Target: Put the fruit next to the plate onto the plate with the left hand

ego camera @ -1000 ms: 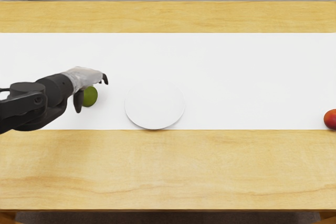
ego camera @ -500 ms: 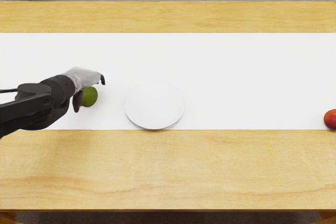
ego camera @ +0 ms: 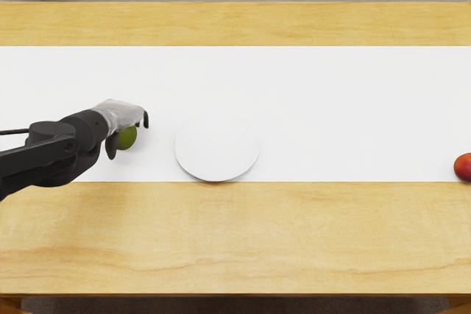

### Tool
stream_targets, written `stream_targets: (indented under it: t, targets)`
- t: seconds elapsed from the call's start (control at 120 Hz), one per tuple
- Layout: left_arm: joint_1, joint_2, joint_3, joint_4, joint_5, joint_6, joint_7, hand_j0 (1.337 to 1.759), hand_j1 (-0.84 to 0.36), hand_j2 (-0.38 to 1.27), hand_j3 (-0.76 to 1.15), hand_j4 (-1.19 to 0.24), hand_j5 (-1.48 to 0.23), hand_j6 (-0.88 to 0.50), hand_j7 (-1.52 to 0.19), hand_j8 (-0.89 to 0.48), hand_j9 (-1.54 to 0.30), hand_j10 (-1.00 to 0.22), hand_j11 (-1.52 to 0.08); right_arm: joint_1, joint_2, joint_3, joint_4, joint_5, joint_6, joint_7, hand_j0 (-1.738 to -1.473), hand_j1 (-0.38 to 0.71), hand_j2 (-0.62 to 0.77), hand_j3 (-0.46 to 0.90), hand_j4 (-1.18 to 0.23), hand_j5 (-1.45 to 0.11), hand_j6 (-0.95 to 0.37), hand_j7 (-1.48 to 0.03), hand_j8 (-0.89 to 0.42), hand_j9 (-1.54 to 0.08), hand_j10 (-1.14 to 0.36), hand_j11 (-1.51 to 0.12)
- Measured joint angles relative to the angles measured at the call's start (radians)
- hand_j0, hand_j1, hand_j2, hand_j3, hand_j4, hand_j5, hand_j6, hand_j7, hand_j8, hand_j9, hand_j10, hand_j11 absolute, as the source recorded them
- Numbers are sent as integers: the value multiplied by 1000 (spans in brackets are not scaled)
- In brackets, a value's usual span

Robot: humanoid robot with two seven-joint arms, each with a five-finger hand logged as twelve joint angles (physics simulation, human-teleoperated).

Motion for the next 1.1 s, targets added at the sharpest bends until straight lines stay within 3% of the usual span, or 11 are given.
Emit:
stream_targets:
  t: [0.2, 0.3, 0.408, 0.633, 0.825, 1.1]
  targets:
    - [0, 0, 12, 9, 2, 2, 0, 1658, -211, 101, 0, -489, -610, -451, -615, -441, -620, -482, -620, 0, 0, 0, 0, 0, 0, 0, -1658, -305, -7, 0, -36, -47, -36, -47, -36, -47, -36, -47]
    - [0, 0, 16, 11, 1, 2, 0, 1655, -274, 142, 0, -562, -719, -359, -727, -355, -737, -550, -737, 0, 0, 0, 0, 0, 0, 0, -1658, -305, -8, 0, -36, -47, -36, -47, -36, -47, -36, -47]
    - [-2, -1, 17, 13, -2, 2, -1, 1650, -316, 170, 0, -627, -835, -263, -839, -268, -852, -474, -860, 0, 0, 0, 0, 0, 0, 0, -1658, -305, -8, 0, -36, -47, -36, -47, -36, -47, -36, -47]
    - [-45, -6, 15, 15, -7, 1, 0, 1649, -262, 224, 0, -704, -935, -277, -951, -294, -970, -503, -973, 0, 0, 0, 0, 0, 0, 0, -1658, -305, -8, 0, -36, -47, -36, -47, -36, -47, -36, -47]
    - [-117, -78, 14, 7, -12, -2, 0, 1648, -215, 208, 0, -728, -968, -311, -986, -325, -997, -533, -1005, 0, 0, 0, 0, 0, 0, 0, -1658, -305, -8, 0, -36, -47, -36, -47, -36, -47, -36, -47]
    - [-138, -148, 8, -77, -25, -6, 0, 1650, -190, 122, 0, -731, -998, -304, -1018, -317, -1006, -543, -997, 0, 0, 0, 0, 0, 0, 0, -1658, -305, -7, 0, -36, -47, -36, -47, -36, -47, -36, -47]
